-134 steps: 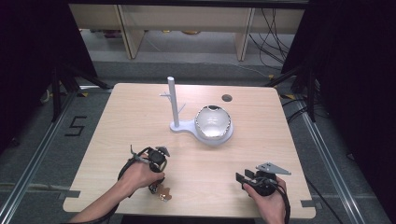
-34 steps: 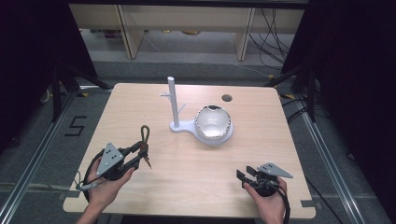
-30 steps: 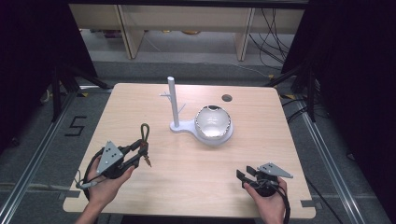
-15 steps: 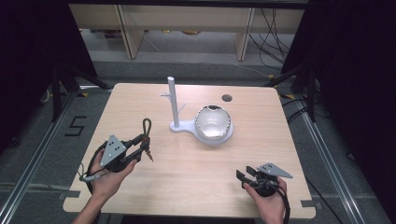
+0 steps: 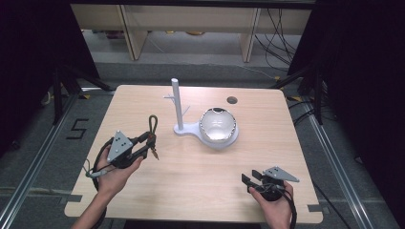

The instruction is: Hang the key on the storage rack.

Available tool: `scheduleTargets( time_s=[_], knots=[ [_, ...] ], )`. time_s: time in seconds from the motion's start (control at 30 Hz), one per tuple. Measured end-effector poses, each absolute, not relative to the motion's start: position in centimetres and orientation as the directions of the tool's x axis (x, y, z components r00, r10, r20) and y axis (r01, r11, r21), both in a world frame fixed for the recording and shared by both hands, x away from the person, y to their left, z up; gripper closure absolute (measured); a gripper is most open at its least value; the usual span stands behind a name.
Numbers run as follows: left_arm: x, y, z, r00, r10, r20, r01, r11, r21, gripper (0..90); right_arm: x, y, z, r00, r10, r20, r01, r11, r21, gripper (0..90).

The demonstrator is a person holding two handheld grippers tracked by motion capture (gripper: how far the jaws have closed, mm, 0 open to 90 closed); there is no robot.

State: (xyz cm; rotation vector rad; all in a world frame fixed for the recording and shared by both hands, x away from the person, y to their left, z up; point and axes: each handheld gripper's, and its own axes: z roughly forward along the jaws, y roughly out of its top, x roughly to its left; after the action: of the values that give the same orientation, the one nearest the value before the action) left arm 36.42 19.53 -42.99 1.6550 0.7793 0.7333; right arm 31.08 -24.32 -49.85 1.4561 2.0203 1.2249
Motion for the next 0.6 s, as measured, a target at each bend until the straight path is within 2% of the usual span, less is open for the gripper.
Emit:
scheduleTargets(
  time_s=[0.07,0.6],
  knots=[
    [36.5,19.5,-42.9,0.59,0.804,0.07,0.119,-0.173,0.978,69.4,31.1,-24.2,-49.9,-0.402,0.891,0.211,0.584,0.073,0.808,51.3],
    [38.5,19.1,-42.0,0.597,0.796,0.096,0.094,-0.188,0.978,69.4,31.1,-24.4,-49.8,-0.404,0.895,0.187,0.58,0.093,0.809,50.7]
  ],
)
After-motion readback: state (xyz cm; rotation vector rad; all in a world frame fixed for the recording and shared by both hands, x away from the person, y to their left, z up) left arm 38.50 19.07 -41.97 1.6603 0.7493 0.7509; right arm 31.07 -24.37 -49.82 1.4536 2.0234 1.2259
